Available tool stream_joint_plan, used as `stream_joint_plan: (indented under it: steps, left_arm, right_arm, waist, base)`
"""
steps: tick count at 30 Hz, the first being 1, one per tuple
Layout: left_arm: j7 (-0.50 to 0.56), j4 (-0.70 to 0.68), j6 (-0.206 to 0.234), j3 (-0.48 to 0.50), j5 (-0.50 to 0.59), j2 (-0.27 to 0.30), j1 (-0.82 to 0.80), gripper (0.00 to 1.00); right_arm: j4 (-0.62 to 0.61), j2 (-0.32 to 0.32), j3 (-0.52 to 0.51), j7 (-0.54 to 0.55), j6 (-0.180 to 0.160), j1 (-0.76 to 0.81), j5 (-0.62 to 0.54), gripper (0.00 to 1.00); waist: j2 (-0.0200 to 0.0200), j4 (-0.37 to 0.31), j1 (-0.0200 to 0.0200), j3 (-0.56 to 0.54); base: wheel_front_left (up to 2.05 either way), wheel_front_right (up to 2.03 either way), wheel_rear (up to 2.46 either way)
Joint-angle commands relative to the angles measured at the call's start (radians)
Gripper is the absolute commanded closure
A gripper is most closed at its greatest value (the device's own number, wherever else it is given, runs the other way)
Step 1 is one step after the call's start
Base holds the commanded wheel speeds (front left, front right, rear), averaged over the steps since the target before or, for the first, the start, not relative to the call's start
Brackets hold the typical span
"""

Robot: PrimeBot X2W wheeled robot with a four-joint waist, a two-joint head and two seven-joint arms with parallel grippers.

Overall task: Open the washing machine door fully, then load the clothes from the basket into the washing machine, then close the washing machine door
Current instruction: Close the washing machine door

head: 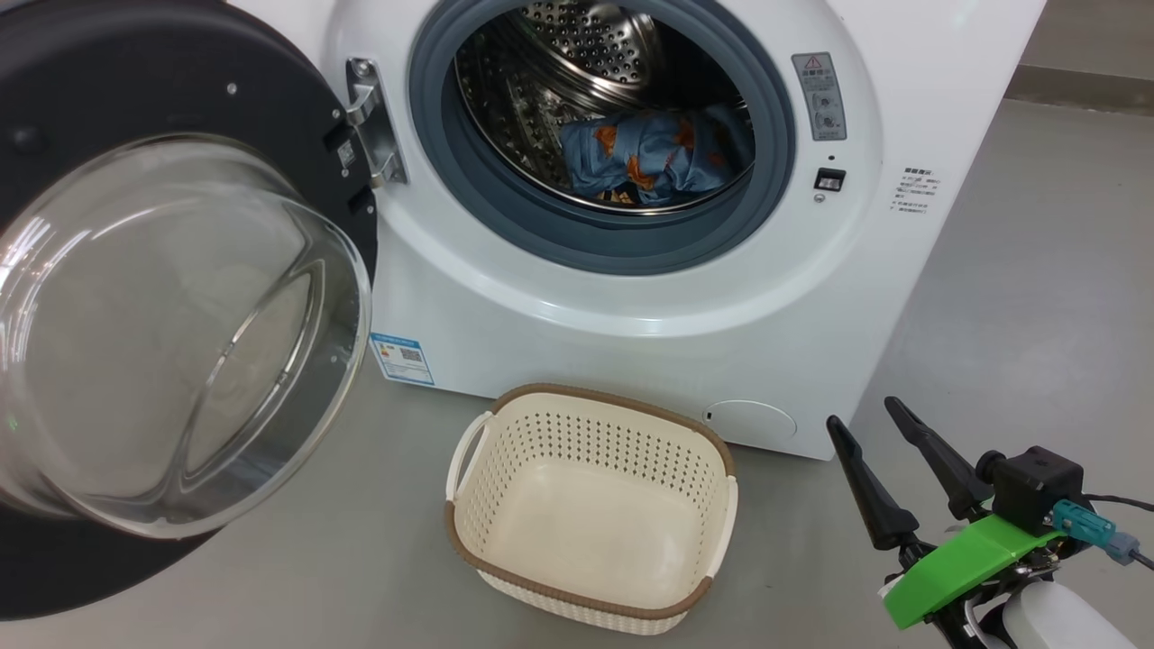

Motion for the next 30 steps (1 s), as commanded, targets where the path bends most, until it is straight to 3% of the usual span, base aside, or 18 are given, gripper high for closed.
stream_joint_plan:
  steps: [1,15,23,30]
  left_arm:
    - [0.022,-0.010,-0.008,0.007,-0.010,0.075,-0.012,1.00]
    - [0.321,0.072,-0.008,-0.095,-0.021,0.086,0.029,1.00]
    - [0.585,-0.023,-0.008,-0.175,-0.042,0.084,0.089,1.00]
    - [0.743,-0.142,-0.008,-0.204,-0.085,0.065,0.138,1.00]
  right_arm:
    - [-0.018,-0.021,0.017,-0.005,0.004,-0.031,0.011,0.00]
    - [-0.003,-0.017,0.023,-0.005,0.004,-0.014,0.027,0.00]
    - [-0.001,0.011,0.002,-0.005,0.004,0.004,0.031,0.00]
    - [-0.004,0.037,-0.020,-0.005,0.004,0.018,0.029,0.00]
  waist:
    - [0.0000,-0.002,0.0000,-0.002]
    - [0.0000,0.008,0.0000,-0.026]
    - [0.0000,0.031,0.0000,-0.052]
    - [0.0000,0.049,0.0000,-0.066]
  base:
    - [0.00,0.00,0.00]
    - [0.00,0.00,0.00]
    - [0.00,0.00,0.00]
    - [0.00,0.00,0.00]
